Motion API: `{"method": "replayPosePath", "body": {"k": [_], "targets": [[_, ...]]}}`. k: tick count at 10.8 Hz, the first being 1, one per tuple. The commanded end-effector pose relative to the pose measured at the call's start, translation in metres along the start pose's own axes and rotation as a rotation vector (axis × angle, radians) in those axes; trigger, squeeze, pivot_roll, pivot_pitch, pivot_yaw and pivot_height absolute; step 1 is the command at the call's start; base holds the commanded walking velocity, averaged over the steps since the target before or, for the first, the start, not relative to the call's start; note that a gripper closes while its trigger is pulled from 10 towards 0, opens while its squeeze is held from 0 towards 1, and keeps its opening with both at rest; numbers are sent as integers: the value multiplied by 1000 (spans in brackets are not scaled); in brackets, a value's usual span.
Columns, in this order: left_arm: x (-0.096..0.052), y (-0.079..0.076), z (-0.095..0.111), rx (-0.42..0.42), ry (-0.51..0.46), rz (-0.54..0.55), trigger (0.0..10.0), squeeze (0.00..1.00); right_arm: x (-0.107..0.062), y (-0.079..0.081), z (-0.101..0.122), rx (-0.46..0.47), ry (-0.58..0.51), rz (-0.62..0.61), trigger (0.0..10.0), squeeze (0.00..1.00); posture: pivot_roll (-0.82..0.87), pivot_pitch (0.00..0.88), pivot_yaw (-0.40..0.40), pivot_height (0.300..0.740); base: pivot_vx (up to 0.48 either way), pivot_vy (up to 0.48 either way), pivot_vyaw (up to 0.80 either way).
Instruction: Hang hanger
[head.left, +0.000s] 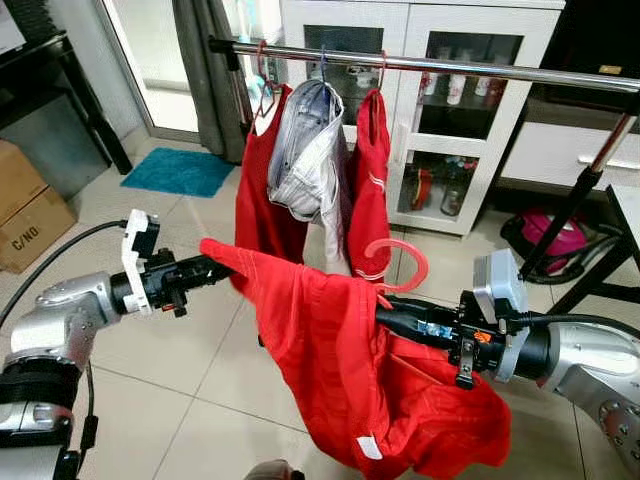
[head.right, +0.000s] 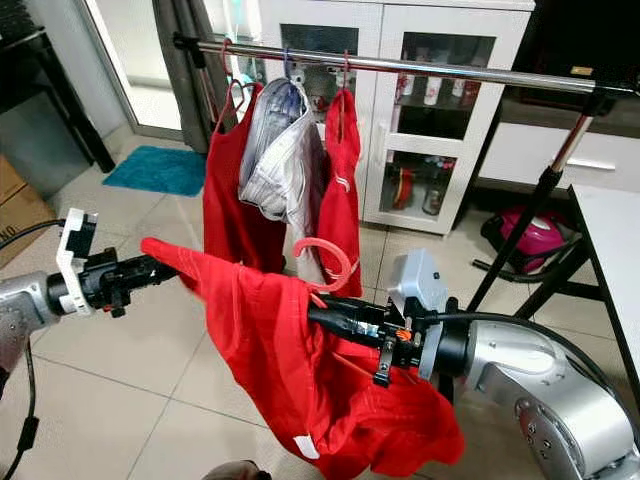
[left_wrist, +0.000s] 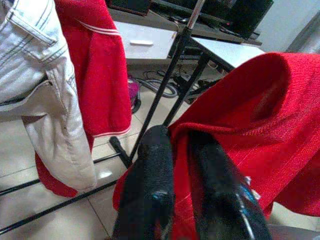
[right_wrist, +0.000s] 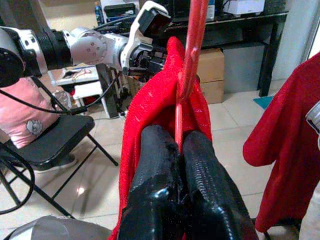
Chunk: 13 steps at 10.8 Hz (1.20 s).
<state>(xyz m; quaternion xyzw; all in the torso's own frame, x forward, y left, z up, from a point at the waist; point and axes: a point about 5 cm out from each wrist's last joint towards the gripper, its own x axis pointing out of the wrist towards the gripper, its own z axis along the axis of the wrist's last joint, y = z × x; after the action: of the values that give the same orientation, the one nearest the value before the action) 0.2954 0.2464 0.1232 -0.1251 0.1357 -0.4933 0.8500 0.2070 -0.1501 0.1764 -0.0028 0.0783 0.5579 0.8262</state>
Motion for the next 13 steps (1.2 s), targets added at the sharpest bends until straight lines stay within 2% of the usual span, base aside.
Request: {"method": "replayPosePath", "body": {"k": [1,7,9,10,12,13], "targets": [[3,0,4,19,7,-16,0,0,1,4,6,-23,-17,16,10000,0,29,0,101,723,0,0,0],[4,-2,2,-27,-5,-56,0,0,2,4,5,-23,-18,21,10000,0,34,0,97,723,0,0,0],[-12,7,6,-21,-149,121,0,0,2,3,4,-19,-20,7,10000,0,34,0,99,723,0,0,0],[-12,7,6,-21,-149,121,0,0,2,3,4,-19,-20,7,10000,0,34,0,99,723,0,0,0],[-37,13,5,-62,-322,298,0,0,2,2,2,-15,-22,-7,10000,0,44,0,102,723,0,0,0],[-43,15,1,-75,-353,355,0,0,3,1,2,-16,-24,-12,10000,0,44,0,102,723,0,0,0]]}}
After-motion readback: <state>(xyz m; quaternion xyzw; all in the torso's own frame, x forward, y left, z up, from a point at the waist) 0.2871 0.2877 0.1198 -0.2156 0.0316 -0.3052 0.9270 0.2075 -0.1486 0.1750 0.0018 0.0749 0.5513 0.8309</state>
